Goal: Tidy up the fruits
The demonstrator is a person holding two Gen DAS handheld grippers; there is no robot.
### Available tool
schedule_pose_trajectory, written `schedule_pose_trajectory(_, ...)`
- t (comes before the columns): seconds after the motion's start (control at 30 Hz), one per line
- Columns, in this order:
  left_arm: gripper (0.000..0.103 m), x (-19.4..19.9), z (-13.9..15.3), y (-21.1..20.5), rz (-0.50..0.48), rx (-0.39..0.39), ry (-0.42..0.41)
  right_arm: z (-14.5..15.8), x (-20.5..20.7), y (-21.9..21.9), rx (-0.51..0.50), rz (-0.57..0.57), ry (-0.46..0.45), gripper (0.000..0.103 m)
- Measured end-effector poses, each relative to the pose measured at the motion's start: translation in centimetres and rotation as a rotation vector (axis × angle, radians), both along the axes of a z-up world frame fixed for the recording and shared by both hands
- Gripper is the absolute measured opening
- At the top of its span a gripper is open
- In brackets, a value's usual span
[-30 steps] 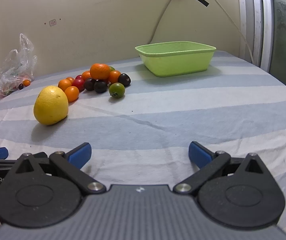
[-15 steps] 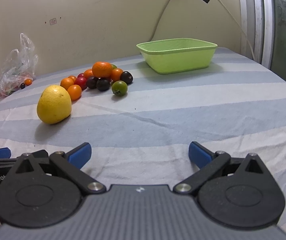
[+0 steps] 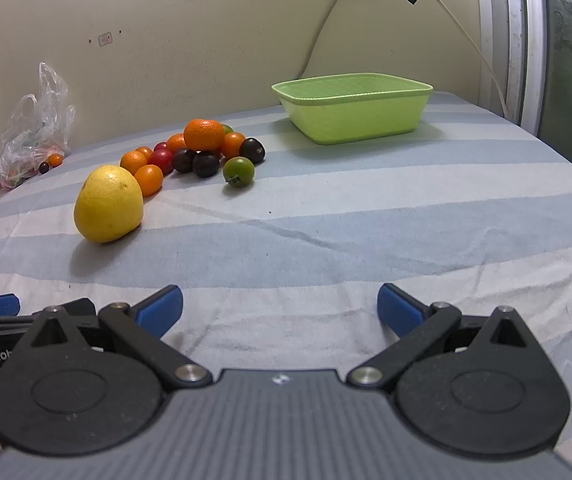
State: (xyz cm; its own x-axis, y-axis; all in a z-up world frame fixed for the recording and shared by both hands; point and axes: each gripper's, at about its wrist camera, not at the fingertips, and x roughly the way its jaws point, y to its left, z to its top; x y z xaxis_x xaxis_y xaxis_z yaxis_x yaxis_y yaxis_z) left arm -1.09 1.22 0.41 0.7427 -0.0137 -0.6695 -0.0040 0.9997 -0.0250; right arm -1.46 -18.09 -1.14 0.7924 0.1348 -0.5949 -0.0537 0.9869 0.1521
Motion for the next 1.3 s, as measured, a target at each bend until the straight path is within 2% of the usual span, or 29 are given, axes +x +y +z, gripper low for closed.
schedule_pose_trajectory(1.3,0.103,-0.25,0.08,-0.44,-0.005,0.012,0.011,0.43,-0.44,0.09,-0.013,-0.010,0.004,0.103)
